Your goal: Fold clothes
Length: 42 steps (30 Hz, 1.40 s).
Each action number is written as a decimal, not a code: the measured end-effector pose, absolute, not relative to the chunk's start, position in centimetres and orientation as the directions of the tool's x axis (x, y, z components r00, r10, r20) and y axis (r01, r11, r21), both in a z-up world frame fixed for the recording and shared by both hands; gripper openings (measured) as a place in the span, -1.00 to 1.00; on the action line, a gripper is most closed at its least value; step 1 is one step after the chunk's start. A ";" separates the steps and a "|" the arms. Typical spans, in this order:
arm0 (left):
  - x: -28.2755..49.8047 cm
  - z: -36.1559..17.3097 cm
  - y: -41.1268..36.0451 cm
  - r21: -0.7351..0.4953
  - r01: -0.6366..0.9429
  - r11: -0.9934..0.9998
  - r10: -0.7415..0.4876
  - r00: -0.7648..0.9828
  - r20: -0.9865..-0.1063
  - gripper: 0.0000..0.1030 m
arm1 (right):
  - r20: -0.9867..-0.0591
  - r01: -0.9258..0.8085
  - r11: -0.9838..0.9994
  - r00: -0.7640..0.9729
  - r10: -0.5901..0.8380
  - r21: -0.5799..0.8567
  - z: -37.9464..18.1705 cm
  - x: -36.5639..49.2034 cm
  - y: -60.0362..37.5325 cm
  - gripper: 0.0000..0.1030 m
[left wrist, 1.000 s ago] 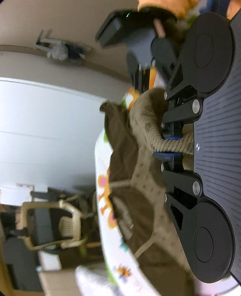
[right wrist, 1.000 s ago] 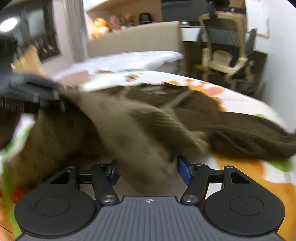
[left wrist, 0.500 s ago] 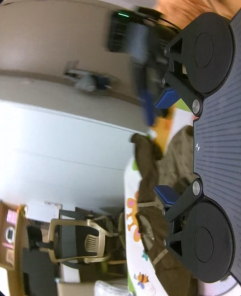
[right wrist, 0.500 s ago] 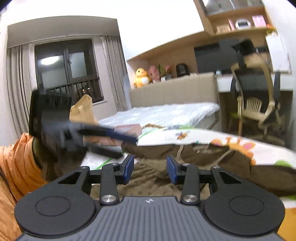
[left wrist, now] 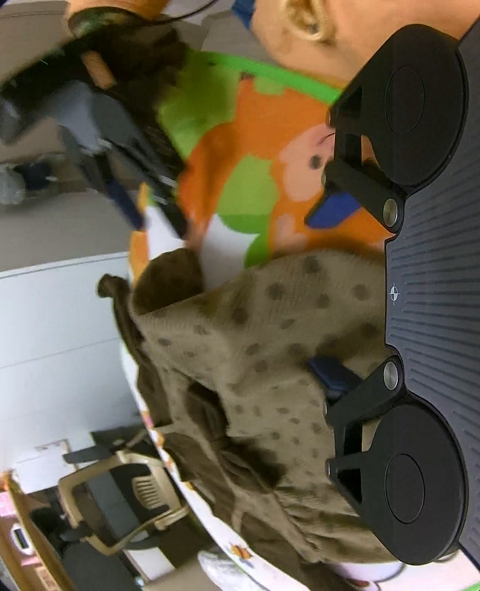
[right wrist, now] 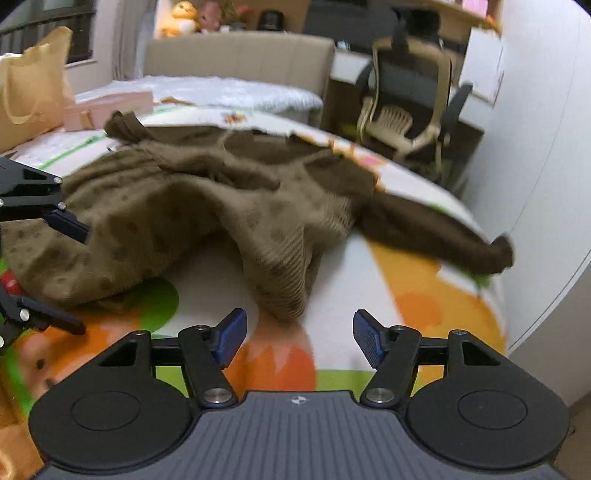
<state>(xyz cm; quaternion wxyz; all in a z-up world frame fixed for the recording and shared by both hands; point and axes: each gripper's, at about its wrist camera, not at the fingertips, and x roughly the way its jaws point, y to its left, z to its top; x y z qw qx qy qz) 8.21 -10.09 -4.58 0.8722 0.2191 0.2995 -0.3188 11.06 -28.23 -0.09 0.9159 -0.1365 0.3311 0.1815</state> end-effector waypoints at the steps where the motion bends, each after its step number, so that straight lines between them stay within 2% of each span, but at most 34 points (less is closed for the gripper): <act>1: 8.6 -4.5 -10.2 0.193 0.680 0.707 -0.421 0.624 -0.658 -0.18 | -0.664 -0.429 0.896 0.705 0.251 -0.117 -0.5 11.8 -27.7 0.08; 2: 9.0 -4.4 -10.4 0.195 0.674 0.713 -0.417 0.631 -0.654 -0.31 | -0.663 -0.445 0.891 0.695 0.278 -0.093 -0.7 12.4 -27.3 -0.11; 3: 9.3 -4.1 -10.4 0.200 0.670 0.715 -0.414 0.637 -0.650 -0.66 | -0.668 -0.464 0.884 0.676 0.311 -0.058 -0.5 12.8 -26.9 -0.62; 4: 9.5 -3.7 -10.3 0.206 0.664 0.719 -0.411 0.645 -0.644 -0.75 | -0.673 -0.470 0.882 0.662 0.330 -0.030 -0.2 13.1 -26.7 -0.75; 6: 9.5 -1.8 -9.6 0.223 0.638 0.737 -0.401 0.679 -0.615 -0.76 | -0.623 -0.484 0.875 0.688 0.372 -0.012 2.1 12.3 -27.0 -0.78; 8: 9.1 1.3 -8.0 0.244 0.594 0.767 -0.396 0.737 -0.548 -0.76 | -0.562 -0.499 0.866 0.716 0.413 0.001 4.7 11.3 -27.5 -0.79; 10: 8.5 4.4 -6.3 0.243 0.547 0.801 -0.393 0.787 -0.474 -0.77 | -0.483 -0.495 0.868 0.749 0.454 0.049 7.9 9.7 -29.1 -0.94; 12: 7.4 7.2 -4.8 0.223 0.521 0.824 -0.409 0.819 -0.404 -0.77 | -0.392 -0.496 0.864 0.780 0.488 0.089 11.0 7.5 -31.0 -0.94; 15: 5.3 10.8 -2.9 0.185 0.508 0.841 -0.443 0.844 -0.304 -0.76 | -0.292 -0.475 0.879 0.835 0.467 0.048 13.9 3.5 -33.1 -0.94; 17: 4.0 11.7 -2.4 0.174 0.513 0.840 -0.459 0.845 -0.273 -0.72 | -0.264 -0.451 0.892 0.862 0.433 -0.008 14.6 1.5 -33.6 -0.94; 18: 3.4 12.0 -2.3 0.168 0.517 0.839 -0.467 0.844 -0.264 -0.68 | -0.260 -0.436 0.898 0.874 0.410 -0.050 14.4 0.8 -33.5 -0.91; 19: 3.2 11.9 -2.3 0.160 0.525 0.836 -0.474 0.837 -0.274 -0.52 | -0.276 -0.425 0.900 0.880 0.386 -0.098 13.9 0.2 -33.0 -0.85; 20: 2.9 11.4 -2.5 0.159 0.533 0.831 -0.476 0.829 -0.293 -0.44 | -0.303 -0.427 0.895 0.876 0.375 -0.128 13.3 0.0 -32.5 -0.81; 21: 2.8 10.8 -2.8 0.163 0.540 0.825 -0.474 0.821 -0.319 -0.27 | -0.333 -0.439 0.887 0.865 0.375 -0.143 12.6 -0.1 -32.0 -0.67; 22: 2.7 9.9 -3.2 0.165 0.554 0.816 -0.475 0.806 -0.353 -0.18 | -0.371 -0.458 0.878 0.846 0.382 -0.141 11.5 0.0 -31.4 -0.47; 23: 2.7 8.9 -3.5 0.162 0.569 0.806 -0.477 0.788 -0.390 -0.14 | -0.410 -0.477 0.868 0.825 0.390 -0.134 10.2 0.1 -30.7 -0.39; 24: 2.8 7.7 -3.8 0.143 0.586 0.797 -0.482 0.761 -0.433 0.00 | -0.448 -0.491 0.863 0.803 0.393 -0.124 9.0 0.5 -30.0 -0.30; 25: 3.1 6.3 -4.1 0.111 0.602 0.791 -0.487 0.729 -0.481 0.11 | -0.486 -0.502 0.858 0.780 0.394 -0.112 7.7 0.9 -29.2 -0.30; 29: 5.8 0.8 -4.6 -0.111 0.627 0.771 -0.535 0.543 -0.647 0.17 | -0.563 -0.515 0.853 0.732 0.383 -0.088 4.5 2.5 -27.4 -0.26; 31: 7.0 -1.5 -4.1 -0.244 0.595 0.766 -0.571 0.455 -0.683 0.29 | -0.574 -0.513 0.854 0.728 0.376 -0.091 3.6 2.9 -27.1 -0.03; 34: 9.4 -3.3 -2.3 -0.385 0.482 0.787 -0.600 0.456 -0.657 0.47 | -0.580 -0.505 0.848 0.743 0.334 -0.159 2.3 2.9 -26.1 0.16; 38: 12.6 -2.2 -1.6 -0.457 0.416 0.786 -0.618 0.542 -0.569 0.47 | -0.528 -0.466 0.830 0.809 0.259 -0.307 1.2 3.2 -23.5 0.18; 40: 13.8 -0.7 -1.7 -0.479 0.423 0.769 -0.636 0.579 -0.511 0.49 | -0.474 -0.449 0.812 0.845 0.248 -0.374 1.2 3.0 -21.6 0.41; 42: 14.7 1.2 -2.2 -0.481 0.446 0.754 -0.650 0.610 -0.454 0.57 | -0.426 -0.440 0.793 0.868 0.256 -0.422 1.1 3.1 -19.7 0.55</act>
